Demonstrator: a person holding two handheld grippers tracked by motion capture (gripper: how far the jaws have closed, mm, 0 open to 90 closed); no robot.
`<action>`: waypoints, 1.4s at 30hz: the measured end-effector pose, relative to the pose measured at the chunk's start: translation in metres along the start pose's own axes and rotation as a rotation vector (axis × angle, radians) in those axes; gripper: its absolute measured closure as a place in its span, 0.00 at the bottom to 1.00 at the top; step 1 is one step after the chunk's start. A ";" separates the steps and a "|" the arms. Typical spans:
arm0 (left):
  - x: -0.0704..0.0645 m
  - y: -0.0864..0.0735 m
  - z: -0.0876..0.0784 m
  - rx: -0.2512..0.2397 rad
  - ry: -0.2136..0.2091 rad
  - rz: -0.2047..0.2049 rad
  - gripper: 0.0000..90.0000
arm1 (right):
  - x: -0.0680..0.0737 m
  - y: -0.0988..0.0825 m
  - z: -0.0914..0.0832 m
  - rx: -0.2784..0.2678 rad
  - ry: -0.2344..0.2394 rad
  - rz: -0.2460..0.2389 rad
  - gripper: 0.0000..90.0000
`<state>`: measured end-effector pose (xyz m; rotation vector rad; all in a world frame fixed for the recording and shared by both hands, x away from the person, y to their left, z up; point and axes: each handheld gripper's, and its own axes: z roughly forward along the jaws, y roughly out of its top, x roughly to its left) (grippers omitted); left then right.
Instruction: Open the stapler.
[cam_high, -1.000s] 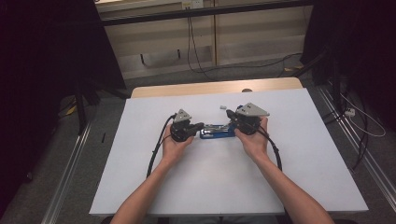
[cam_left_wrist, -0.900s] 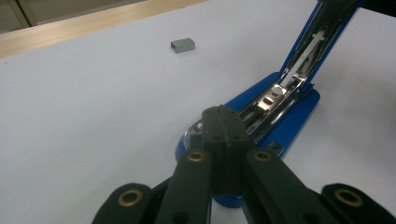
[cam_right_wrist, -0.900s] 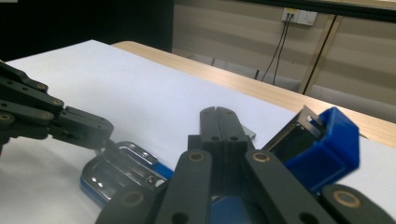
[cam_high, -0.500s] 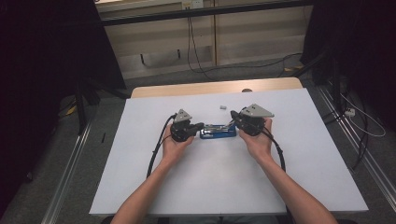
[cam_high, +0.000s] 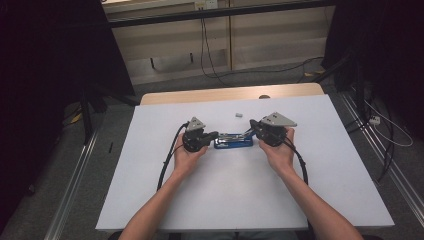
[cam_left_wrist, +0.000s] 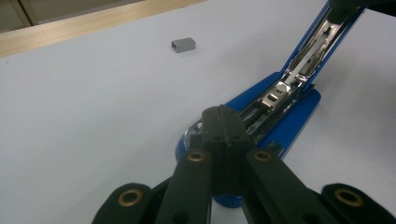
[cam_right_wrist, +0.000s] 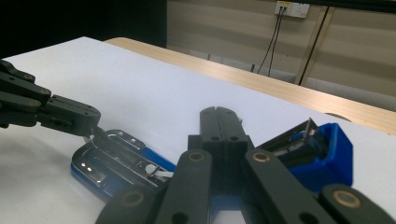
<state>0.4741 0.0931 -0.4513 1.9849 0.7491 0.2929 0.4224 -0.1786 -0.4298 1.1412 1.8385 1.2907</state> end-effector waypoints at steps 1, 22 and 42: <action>0.000 0.000 0.000 0.000 0.000 0.001 1.00 | 0.000 0.000 0.000 0.000 0.000 0.000 1.00; 0.000 0.000 0.000 -0.001 -0.001 -0.014 1.00 | -0.014 -0.011 -0.009 0.030 -0.010 -0.016 1.00; 0.001 0.000 0.000 -0.002 -0.008 -0.024 1.00 | -0.027 -0.020 -0.015 0.036 -0.018 0.010 1.00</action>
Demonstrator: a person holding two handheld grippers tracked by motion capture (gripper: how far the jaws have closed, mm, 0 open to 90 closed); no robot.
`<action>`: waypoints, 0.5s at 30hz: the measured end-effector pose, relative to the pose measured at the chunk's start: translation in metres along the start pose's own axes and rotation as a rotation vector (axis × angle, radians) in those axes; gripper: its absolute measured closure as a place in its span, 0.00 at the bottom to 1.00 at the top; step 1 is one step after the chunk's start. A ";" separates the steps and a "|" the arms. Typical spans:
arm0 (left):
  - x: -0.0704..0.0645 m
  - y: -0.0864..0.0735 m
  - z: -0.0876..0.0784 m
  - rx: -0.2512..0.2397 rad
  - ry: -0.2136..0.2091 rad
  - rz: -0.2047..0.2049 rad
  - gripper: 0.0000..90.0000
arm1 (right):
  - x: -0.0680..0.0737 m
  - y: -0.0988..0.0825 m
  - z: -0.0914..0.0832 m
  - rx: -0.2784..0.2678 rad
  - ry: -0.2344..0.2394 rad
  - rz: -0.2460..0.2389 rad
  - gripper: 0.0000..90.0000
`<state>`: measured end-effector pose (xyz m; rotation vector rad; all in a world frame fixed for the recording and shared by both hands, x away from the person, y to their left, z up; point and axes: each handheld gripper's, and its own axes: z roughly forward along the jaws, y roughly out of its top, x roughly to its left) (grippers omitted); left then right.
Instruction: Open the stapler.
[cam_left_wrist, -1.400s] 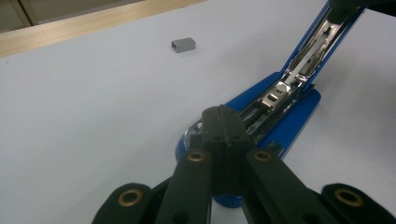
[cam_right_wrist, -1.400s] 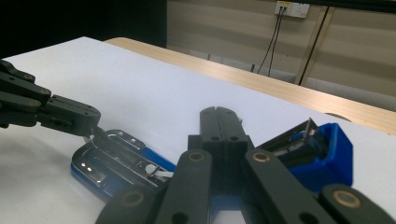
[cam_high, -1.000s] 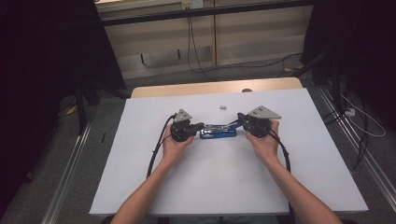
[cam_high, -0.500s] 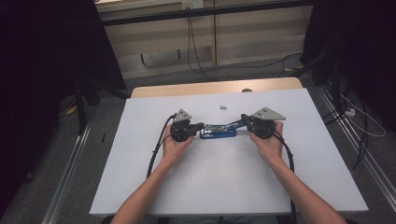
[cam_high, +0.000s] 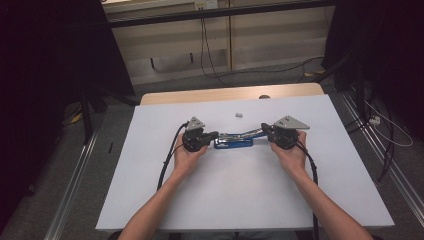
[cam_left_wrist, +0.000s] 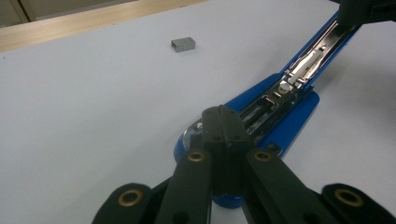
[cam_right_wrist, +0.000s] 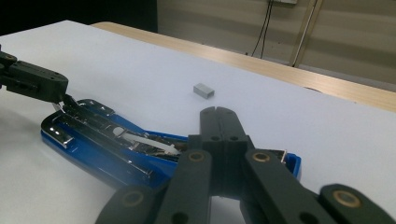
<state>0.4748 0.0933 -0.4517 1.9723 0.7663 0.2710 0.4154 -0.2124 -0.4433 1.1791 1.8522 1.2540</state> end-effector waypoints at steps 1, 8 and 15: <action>0.000 0.000 0.000 0.000 0.000 -0.001 1.00 | 0.000 -0.001 0.000 0.002 0.002 0.003 1.00; 0.000 0.000 0.000 0.000 -0.001 -0.001 1.00 | -0.002 -0.006 0.001 0.025 -0.001 0.002 1.00; 0.001 0.000 0.000 -0.001 -0.001 0.000 1.00 | -0.005 -0.012 0.004 0.047 -0.002 0.008 1.00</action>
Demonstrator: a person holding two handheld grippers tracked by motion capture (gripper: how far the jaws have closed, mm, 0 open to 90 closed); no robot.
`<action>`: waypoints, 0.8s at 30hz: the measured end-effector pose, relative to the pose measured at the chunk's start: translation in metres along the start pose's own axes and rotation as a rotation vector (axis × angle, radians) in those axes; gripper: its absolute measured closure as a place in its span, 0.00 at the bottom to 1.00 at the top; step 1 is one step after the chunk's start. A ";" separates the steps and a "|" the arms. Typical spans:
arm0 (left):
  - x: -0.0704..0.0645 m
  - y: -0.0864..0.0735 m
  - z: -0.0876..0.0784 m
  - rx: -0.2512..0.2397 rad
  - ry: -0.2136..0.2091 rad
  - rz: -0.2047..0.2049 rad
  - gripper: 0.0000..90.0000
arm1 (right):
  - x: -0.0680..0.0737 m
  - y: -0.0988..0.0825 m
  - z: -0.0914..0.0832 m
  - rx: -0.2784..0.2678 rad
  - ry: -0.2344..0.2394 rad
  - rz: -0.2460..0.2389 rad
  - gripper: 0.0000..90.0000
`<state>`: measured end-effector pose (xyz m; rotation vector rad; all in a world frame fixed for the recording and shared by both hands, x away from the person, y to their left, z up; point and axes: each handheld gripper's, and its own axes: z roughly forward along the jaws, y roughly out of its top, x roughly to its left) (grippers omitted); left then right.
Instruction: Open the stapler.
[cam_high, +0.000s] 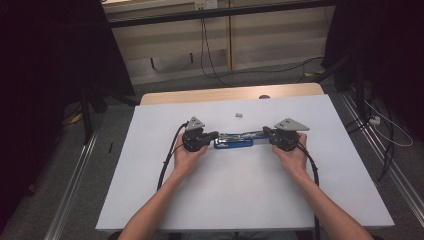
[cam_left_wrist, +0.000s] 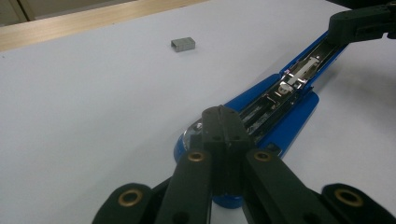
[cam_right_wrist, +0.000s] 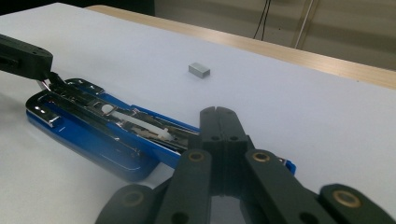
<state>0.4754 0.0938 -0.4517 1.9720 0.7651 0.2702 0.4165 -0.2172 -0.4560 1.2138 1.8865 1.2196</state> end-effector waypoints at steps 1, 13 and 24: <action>0.000 0.000 0.000 -0.001 0.001 -0.006 1.00 | 0.000 0.000 0.000 -0.001 0.002 -0.004 1.00; 0.000 0.000 0.000 0.000 -0.004 -0.015 1.00 | -0.004 0.000 -0.001 -0.009 0.018 0.016 1.00; -0.001 0.002 -0.002 -0.018 0.000 0.018 1.00 | -0.006 0.000 -0.003 -0.016 0.042 0.055 1.00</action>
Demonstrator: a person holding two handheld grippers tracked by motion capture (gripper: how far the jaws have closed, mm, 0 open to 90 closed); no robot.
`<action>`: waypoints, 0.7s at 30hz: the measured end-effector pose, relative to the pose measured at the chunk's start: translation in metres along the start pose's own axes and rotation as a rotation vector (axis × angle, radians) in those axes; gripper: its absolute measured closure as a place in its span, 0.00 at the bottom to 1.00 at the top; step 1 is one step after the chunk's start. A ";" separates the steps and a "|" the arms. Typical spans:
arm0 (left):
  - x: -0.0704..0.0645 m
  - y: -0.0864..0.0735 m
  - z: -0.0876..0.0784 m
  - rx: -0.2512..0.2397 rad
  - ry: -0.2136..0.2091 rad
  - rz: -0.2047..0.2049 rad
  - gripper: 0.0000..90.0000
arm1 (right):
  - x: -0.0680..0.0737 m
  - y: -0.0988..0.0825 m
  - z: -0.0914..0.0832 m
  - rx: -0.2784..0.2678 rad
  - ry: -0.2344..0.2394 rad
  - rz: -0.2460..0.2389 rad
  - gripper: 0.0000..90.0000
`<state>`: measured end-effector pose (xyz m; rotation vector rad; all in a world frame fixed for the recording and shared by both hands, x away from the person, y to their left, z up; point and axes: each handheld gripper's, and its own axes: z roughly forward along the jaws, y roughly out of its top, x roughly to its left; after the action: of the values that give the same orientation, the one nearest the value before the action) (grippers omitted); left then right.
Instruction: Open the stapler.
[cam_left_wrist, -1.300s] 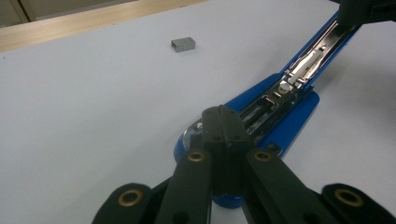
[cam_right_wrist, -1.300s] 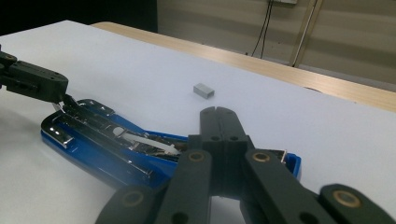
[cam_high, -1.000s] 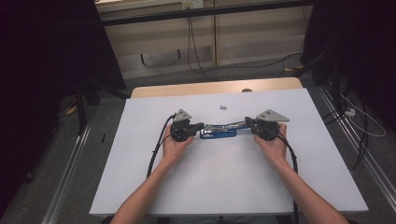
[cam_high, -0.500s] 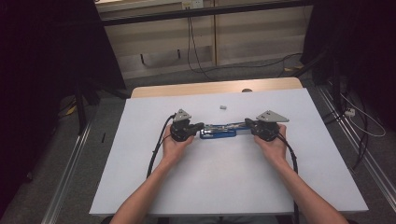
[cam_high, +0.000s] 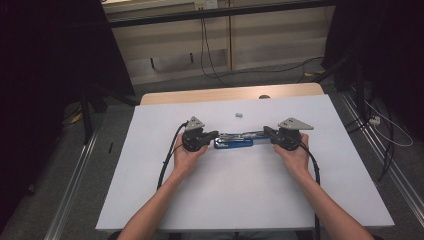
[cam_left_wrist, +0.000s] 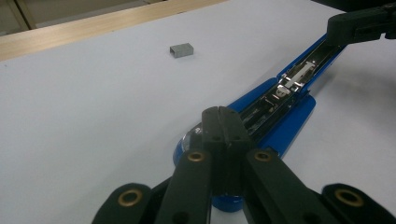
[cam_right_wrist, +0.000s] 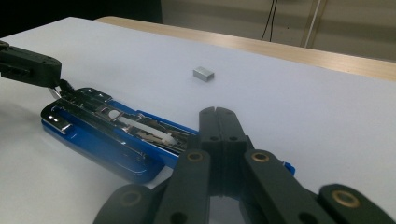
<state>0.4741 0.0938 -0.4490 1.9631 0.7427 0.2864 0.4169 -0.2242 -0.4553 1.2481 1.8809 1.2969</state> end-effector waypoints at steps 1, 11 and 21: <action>0.000 0.000 0.000 -0.005 0.000 -0.001 1.00 | 0.000 0.000 0.000 0.001 0.001 0.000 1.00; -0.003 0.003 -0.003 -0.015 0.015 0.022 1.00 | 0.001 0.002 -0.002 -0.007 0.011 -0.005 0.97; -0.002 0.006 -0.012 -0.044 0.027 -0.006 0.83 | 0.004 0.005 -0.004 -0.023 0.044 -0.023 0.84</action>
<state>0.4688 0.0993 -0.4377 1.9186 0.7535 0.3243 0.4141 -0.2217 -0.4494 1.1915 1.8993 1.3402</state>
